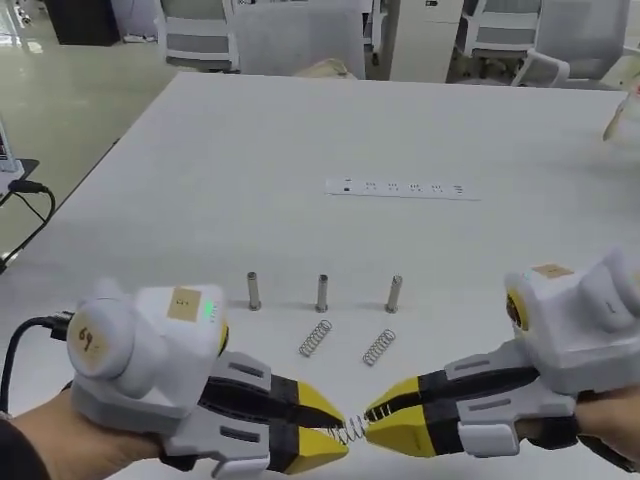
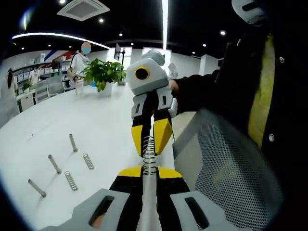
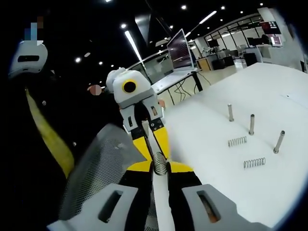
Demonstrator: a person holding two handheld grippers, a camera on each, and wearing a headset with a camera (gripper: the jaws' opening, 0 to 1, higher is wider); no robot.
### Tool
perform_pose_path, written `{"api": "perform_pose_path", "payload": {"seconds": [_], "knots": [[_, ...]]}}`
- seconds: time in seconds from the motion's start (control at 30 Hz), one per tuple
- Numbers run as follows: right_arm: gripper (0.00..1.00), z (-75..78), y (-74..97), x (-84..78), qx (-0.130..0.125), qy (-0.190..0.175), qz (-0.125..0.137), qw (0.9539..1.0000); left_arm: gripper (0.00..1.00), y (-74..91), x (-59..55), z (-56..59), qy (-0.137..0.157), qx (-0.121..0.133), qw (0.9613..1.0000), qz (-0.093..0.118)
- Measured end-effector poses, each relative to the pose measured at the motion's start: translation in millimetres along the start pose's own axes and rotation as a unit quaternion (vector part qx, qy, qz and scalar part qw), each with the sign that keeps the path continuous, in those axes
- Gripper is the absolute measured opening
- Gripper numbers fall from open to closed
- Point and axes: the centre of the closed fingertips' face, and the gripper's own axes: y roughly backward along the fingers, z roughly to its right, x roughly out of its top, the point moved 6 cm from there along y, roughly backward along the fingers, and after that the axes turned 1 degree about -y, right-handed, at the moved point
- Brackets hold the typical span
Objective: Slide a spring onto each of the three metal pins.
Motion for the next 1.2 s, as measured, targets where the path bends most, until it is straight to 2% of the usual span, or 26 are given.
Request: {"api": "perform_pose_path", "payload": {"seconds": [0.13,0.23,0.4,0.7,0.9,1.1,1.2], "knots": [[0.09,-2.2,-3.8,-0.8,0.002,0.007,-0.013,0.9999,0.01,-3.5,2.1,1.1,-0.006,-0.006,0.9999,-0.007],[0.09,-2.4,-5.7,-2.8,-0.001,0.012,-0.024,0.9996,0.01,-6.4,0.7,2.5,-0.018,-0.007,0.9996,-0.023],[0.09,-2.3,-6.9,-2.0,-0.002,0.017,-0.032,0.9993,0.01,-9.2,0.2,2.8,-0.017,-0.008,0.9995,-0.025],[0.09,-2.2,-7.5,-0.3,-0.013,0.031,-0.076,0.9966,0.01,-10.8,-1.1,1.9,-0.021,-0.003,0.9994,-0.027],[0.09,-3.4,-6.0,3.6,-0.025,0.049,-0.114,0.9920,0.02,-14.1,-2.1,3.1,-0.022,0.002,0.9996,-0.020],[0.08,-3.8,-2.6,9.6,-0.041,0.073,-0.156,0.9842,0.02,-18.0,-0.5,2.5,-0.027,0.018,0.9995,-0.005],[0.08,-4.2,-2.0,13.3,-0.049,0.086,-0.184,0.9780,0.02,-19.4,1.1,2.8,-0.031,0.026,0.9992,-0.001]]}}
